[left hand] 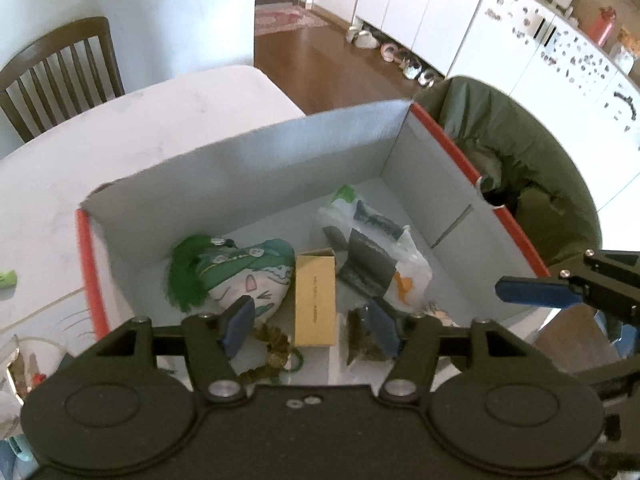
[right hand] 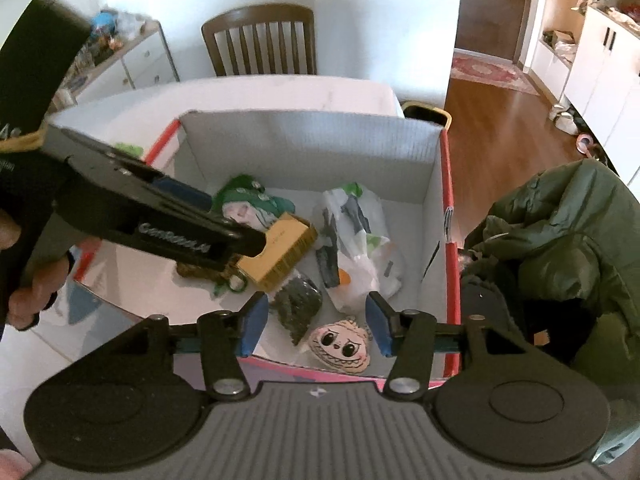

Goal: Organize objects
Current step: 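Withdraw both tools from the shoebox back to the table pile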

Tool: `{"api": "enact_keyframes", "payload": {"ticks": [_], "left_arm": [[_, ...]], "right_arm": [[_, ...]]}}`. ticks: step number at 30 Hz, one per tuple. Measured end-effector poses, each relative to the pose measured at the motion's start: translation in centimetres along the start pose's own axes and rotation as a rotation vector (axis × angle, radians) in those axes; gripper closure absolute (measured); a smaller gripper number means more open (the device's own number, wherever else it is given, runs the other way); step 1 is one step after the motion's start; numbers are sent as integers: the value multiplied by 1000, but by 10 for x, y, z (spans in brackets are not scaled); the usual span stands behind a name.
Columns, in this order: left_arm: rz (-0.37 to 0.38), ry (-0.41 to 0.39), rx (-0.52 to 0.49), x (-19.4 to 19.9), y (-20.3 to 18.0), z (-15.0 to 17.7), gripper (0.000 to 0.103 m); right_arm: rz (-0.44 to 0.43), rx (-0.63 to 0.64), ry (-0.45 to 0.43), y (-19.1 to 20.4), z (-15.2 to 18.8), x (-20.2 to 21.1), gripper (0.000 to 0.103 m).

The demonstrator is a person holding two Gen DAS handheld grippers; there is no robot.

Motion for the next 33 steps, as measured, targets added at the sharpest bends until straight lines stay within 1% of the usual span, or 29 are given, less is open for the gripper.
{"api": "enact_keyframes", "payload": {"ticks": [5, 8, 13, 16, 23, 24, 26, 33], "left_arm": [[11, -63, 3, 28, 3, 1, 39], [14, -101, 6, 47, 10, 4, 39], [-25, -152, 21, 78, 28, 11, 38], [-36, -176, 36, 93, 41, 17, 32], [-53, -207, 57, 126, 75, 37, 24], [-55, -211, 64, 129, 81, 40, 23], [-63, -216, 75, 135, 91, 46, 19], [-106, -227, 114, 156, 131, 63, 11]], "right_arm": [[-16, -33, -48, 9, -6, 18, 50], [-18, -33, -85, 20, -12, 32, 46], [7, -20, -148, 42, -17, 43, 46], [-6, -25, -162, 56, -18, 48, 46], [-24, -39, -191, 92, -22, 55, 45], [-32, -43, -192, 97, -22, 55, 45], [-47, -46, -195, 109, -22, 56, 36], [-75, -66, -203, 143, -25, 53, 36]]}}
Point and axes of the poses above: each gripper's, at about its wrist camera, not at the fingertips, and x roughly against the way its jaws point, y to its left, z to its underside, the point moved 3 cm from there along -x, roughly the way its jaws point, and after that the axes turned 6 degrees about -y, right-handed, at the moved point
